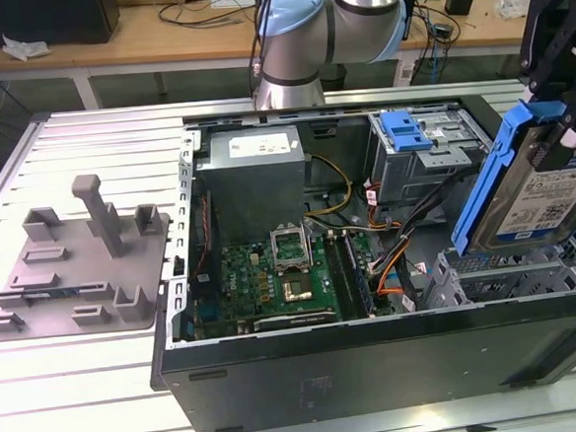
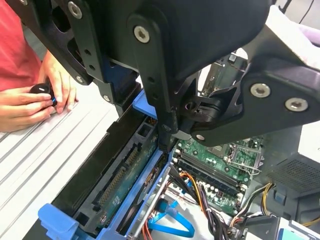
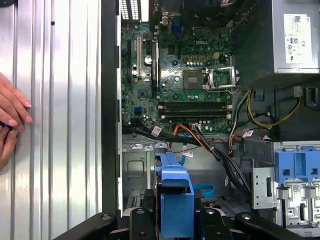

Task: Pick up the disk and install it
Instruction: 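Insert the disk into the insertion slot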

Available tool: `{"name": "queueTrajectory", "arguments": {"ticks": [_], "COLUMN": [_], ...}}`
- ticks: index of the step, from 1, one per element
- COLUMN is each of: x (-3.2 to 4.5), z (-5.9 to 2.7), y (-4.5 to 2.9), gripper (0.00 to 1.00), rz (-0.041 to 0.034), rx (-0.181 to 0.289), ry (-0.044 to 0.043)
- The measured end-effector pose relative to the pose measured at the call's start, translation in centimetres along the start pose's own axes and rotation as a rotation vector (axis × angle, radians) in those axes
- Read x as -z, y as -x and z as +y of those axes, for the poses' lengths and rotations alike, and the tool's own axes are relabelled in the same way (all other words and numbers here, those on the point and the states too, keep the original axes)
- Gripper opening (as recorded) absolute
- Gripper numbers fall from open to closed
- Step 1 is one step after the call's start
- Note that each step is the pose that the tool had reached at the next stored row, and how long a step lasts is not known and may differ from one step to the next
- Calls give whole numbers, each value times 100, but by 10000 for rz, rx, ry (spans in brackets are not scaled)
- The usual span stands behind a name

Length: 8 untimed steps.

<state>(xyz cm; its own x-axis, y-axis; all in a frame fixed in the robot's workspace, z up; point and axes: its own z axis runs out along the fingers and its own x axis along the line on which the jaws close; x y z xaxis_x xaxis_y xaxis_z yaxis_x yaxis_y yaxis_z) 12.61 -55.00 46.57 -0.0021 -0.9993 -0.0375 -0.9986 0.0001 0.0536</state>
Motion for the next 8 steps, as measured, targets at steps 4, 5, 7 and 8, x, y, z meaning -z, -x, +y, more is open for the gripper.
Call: {"name": "queueTrajectory", "arguments": {"ticks": [4, 5, 7, 8], "x": [-1, -2, -5, -8], "z": [-17, -18, -19, -19], "y": [8, 11, 20, 27], "gripper": [37, 37, 37, 37], "rz": [0, 0, 4, 23], "rx": [17, 19, 19, 15], "ry": [73, 75, 75, 75]}}
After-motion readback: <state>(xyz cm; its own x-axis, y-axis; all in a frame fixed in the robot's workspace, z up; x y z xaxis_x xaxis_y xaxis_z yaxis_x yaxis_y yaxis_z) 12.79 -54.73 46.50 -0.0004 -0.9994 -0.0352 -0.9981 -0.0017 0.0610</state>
